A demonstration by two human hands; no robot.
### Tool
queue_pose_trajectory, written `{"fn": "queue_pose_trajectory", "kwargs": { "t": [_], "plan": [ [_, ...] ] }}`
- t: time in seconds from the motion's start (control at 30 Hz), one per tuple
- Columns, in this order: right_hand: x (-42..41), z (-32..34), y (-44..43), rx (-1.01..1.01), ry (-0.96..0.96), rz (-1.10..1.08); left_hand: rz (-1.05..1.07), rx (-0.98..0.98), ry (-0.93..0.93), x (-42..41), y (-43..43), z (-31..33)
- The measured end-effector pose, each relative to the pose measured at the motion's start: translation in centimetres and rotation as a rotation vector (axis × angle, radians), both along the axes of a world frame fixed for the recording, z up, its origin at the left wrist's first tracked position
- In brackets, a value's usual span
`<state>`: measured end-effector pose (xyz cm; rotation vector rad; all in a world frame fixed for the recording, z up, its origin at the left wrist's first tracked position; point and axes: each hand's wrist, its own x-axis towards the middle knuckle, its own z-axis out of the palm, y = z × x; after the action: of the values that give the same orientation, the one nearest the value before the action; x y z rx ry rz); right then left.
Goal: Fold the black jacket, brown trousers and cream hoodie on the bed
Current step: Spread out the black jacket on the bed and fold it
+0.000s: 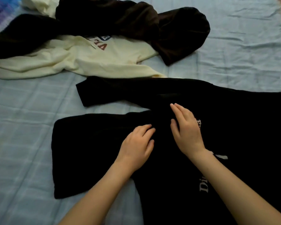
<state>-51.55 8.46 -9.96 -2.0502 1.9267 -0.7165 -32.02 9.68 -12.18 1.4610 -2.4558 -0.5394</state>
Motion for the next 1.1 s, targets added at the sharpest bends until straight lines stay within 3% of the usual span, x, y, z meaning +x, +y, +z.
{"fn": "queue_pose_trajectory", "kwargs": {
  "t": [0.13, 0.2, 0.33, 0.43, 0.53, 0.77, 0.97, 1.1],
  "plan": [
    [0.3, 2.7, -7.6, -0.138, 0.079, 0.088, 0.347, -0.255, 0.101, 6.9, -8.0, 2.4],
    [1.4, 3.2, -10.8, -0.122, 0.126, 0.167, 0.551, -0.186, 0.107, 10.0, -11.3, 2.9],
    [4.0, 2.4, -14.3, 0.037, 0.282, 0.247, 0.931, 0.148, 0.189, 14.4, -15.4, 1.1],
    [4.8, 1.6, -15.3, 0.172, 0.363, 0.153, 0.908, 0.209, 0.217, 15.1, -16.5, -0.9],
    [5.0, 1.4, -15.4, 0.164, 0.377, 0.074, 0.836, 0.183, 0.393, 15.4, -16.9, -1.3],
    [4.1, 5.6, -18.0, -0.044, -0.069, 0.005, 0.801, -0.053, 0.544, 16.6, -18.5, 3.9],
    [3.3, 11.7, -27.4, -0.185, -0.158, -0.124, 0.724, -0.22, 0.629, 15.5, -25.7, 10.9],
    [2.8, 11.2, -31.6, -0.04, -0.1, -0.186, 0.707, -0.267, 0.593, 13.7, -30.5, 11.1]
  ]
}}
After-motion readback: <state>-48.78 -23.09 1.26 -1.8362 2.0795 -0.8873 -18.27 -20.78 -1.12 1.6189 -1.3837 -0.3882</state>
